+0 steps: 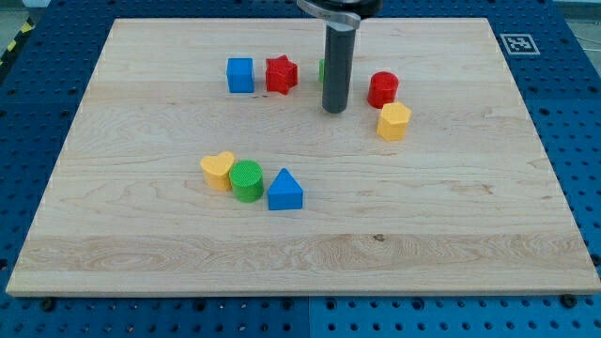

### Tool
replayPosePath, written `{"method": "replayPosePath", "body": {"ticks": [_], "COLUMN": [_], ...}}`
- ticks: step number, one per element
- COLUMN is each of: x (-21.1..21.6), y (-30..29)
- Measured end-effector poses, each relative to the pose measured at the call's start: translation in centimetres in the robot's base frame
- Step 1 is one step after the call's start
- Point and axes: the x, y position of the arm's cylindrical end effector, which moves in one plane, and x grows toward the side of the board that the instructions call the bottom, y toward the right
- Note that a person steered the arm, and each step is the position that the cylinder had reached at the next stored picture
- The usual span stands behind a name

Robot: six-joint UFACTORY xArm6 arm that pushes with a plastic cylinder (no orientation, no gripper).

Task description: Push the yellow hexagon left diagonally towards red circle

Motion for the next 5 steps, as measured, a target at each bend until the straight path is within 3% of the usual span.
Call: {"method": "replayPosePath", "body": {"ticks": [2, 5], "x": [3.2, 2.5], "y": [4.9, 10.3]}}
